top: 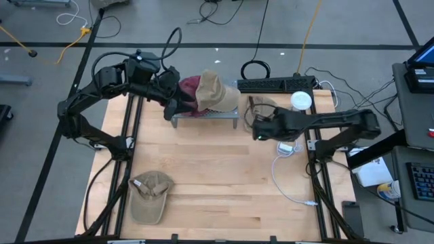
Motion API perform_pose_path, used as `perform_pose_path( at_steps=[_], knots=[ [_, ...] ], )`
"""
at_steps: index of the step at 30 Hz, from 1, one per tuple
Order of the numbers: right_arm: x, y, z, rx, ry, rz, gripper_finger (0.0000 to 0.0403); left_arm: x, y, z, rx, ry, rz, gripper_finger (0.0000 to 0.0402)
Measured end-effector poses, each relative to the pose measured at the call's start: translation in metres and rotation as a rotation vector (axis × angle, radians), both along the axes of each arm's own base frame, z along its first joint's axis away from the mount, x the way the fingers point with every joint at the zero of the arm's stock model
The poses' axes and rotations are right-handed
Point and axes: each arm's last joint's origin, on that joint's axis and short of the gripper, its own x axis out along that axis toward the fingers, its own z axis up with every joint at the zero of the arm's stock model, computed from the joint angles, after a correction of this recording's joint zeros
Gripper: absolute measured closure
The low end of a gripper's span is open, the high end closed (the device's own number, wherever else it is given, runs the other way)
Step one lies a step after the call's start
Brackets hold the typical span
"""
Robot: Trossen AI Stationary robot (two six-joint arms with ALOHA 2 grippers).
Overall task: Pick & Place hat
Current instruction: Stack the light brown cap on the light brown cap on the shelf
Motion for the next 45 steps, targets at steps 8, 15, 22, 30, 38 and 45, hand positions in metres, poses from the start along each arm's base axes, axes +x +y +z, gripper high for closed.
perform_pose_path(
  at_steps=[8,15,22,30,38,45],
  knots=[
    [-0.038,-0.021,-0.055,0.082,-0.215,-0.015,0.0236,0.000,0.003,0.001,0.011,-0.010,0.026,0.0149],
    [-0.061,-0.036,-0.089,0.068,-0.262,0.006,0.0236,0.002,0.005,0.005,0.038,-0.055,0.051,0.0149],
    [-0.069,-0.051,-0.102,0.089,-0.258,0.039,0.0236,0.002,0.006,0.005,0.048,-0.050,0.086,0.0149],
    [-0.076,-0.070,-0.113,0.072,-0.237,0.019,0.0236,0.002,0.006,0.005,0.045,-0.047,0.112,0.0149],
    [-0.069,-0.087,-0.121,0.086,-0.276,0.065,0.0236,0.002,0.007,0.005,0.053,-0.045,0.130,0.0149],
    [-0.063,-0.089,-0.129,0.114,-0.267,0.092,0.0236,0.002,0.007,0.005,0.051,-0.044,0.131,0.0149]
  ],
)
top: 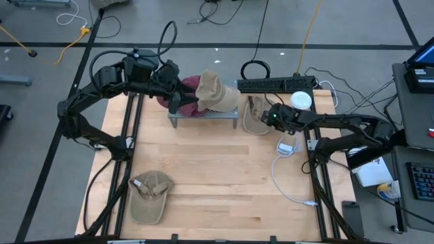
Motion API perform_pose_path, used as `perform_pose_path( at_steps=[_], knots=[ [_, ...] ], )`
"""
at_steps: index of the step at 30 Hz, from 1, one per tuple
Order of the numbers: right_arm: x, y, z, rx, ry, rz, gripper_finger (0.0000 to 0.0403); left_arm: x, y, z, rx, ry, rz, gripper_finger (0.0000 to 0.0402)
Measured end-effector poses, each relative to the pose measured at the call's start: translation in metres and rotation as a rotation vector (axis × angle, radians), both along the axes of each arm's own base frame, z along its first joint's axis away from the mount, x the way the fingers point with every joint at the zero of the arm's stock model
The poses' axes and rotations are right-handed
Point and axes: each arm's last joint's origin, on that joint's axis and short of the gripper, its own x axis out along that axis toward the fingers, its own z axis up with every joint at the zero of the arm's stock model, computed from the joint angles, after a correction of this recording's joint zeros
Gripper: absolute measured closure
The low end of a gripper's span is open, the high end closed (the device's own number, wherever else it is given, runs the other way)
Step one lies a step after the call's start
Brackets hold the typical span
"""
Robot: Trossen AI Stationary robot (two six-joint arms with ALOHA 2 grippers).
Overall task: Pick & Place hat
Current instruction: Stack the light brown cap on the light brown cap on the shelf
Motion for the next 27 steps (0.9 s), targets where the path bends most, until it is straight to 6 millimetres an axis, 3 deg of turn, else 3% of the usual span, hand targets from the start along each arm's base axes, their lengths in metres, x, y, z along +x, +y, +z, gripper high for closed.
perform_pose_path(
  at_steps=[12,15,21,27],
  knots=[
    [0.008,-0.002,-0.009,0.038,-0.020,0.027,0.0246,0.000,0.000,0.000,-0.005,0.000,0.002,0.0149],
    [0.008,-0.001,-0.010,0.053,-0.022,0.054,0.0278,0.000,0.000,0.000,-0.012,0.000,0.005,0.0149],
    [0.010,0.001,-0.005,0.033,-0.044,0.068,0.0386,0.000,0.000,0.000,-0.010,0.000,0.004,0.0149],
    [0.008,0.010,0.005,0.004,-0.060,0.094,0.0394,0.000,0.000,0.000,-0.032,-0.002,0.014,0.0149]
  ],
)
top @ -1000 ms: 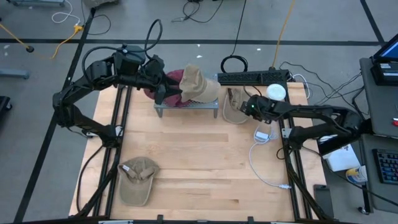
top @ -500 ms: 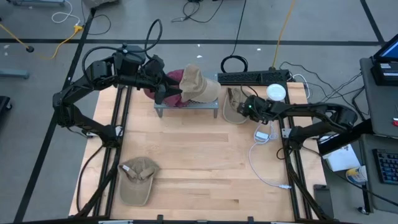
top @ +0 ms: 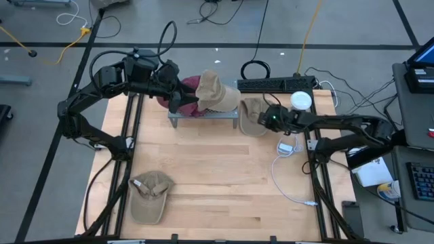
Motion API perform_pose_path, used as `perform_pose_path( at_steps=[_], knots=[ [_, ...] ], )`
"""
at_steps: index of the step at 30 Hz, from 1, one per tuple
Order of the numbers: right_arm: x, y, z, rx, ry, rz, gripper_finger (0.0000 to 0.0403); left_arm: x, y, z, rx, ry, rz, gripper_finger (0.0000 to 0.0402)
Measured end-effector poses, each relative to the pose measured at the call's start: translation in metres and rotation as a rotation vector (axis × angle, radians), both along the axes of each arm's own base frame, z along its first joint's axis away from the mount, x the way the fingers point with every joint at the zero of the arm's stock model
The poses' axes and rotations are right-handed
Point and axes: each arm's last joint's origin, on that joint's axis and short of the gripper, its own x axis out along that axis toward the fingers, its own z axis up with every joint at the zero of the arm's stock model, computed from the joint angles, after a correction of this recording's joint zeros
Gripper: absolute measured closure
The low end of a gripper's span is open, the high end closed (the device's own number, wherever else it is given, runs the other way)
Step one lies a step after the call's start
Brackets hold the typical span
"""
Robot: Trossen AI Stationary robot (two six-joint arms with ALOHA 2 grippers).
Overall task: Pick & Place hat
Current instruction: Stack the light brown cap on the light brown cap on the shelf
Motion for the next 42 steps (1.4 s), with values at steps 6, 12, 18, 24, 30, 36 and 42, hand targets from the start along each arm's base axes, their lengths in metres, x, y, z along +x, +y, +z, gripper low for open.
perform_pose_path(
  at_steps=[6,12,18,24,30,36,42],
  knots=[
    [-0.008,0.020,0.013,-0.032,0.031,0.049,0.0397,0.000,0.000,0.000,-0.004,0.000,0.001,0.0148],
    [-0.014,0.045,0.023,-0.014,0.027,0.119,0.0399,0.000,0.000,0.000,-0.011,-0.001,0.003,0.0149],
    [-0.012,0.075,0.027,0.055,-0.029,0.168,0.0399,0.000,0.000,0.000,-0.030,-0.003,0.009,0.0149],
    [-0.009,0.105,0.026,0.123,-0.055,0.234,0.0399,0.000,0.000,0.000,-0.034,-0.003,0.011,0.0149],
    [-0.010,0.129,0.027,0.169,-0.083,0.298,0.0399,0.000,-0.001,0.000,-0.050,-0.002,0.009,0.0149],
    [-0.008,0.146,0.028,0.201,-0.125,0.346,0.0399,0.000,-0.001,0.000,-0.089,-0.006,0.001,0.0149],
    [0.000,0.155,0.045,0.114,-0.129,0.422,0.0399,0.000,-0.001,0.000,-0.092,-0.006,0.001,0.0149]
  ],
)
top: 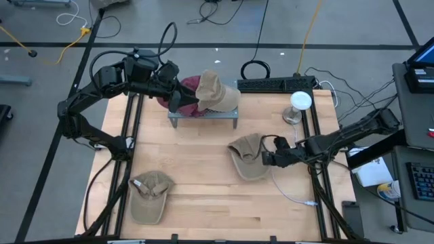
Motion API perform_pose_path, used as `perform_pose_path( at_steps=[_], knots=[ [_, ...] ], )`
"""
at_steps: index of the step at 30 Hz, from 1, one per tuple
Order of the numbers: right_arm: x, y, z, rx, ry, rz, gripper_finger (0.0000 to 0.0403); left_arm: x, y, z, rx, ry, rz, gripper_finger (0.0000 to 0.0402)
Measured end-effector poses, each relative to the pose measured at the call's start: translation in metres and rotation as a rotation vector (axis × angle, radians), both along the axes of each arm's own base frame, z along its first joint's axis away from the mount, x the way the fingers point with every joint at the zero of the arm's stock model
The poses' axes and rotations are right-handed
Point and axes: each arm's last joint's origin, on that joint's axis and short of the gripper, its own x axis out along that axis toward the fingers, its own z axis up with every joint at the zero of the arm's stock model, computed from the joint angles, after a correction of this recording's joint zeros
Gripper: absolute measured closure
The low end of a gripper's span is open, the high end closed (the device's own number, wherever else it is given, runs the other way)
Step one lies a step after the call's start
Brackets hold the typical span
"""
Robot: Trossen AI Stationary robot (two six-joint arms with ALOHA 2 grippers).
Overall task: Pick & Place hat
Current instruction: Stack the light brown cap on the light brown cap on the shelf
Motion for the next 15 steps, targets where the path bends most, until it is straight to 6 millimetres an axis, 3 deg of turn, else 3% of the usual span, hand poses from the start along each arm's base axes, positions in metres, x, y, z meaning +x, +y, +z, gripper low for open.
perform_pose_path(
  at_steps=[15],
  knots=[
    [0.029,0.005,0.114,-0.493,0.204,0.247,0.0399,0.000,0.000,0.000,-0.052,-0.002,0.021,0.0149]
  ],
)
